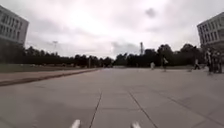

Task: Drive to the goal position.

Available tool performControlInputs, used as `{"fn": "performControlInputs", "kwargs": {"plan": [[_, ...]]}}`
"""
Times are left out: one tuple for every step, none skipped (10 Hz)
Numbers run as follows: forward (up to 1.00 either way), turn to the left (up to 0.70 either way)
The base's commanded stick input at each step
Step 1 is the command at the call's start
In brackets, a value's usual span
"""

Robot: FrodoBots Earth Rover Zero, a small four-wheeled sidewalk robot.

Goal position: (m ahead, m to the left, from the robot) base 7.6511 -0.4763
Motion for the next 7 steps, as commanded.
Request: {"fn": "performControlInputs", "kwargs": {"plan": [[1.00,-0.22],[1.00,0.00],[1.00,0.00],[1.00,0.00],[1.00,0.00],[1.00,0.00],[1.00,0.00]]}}
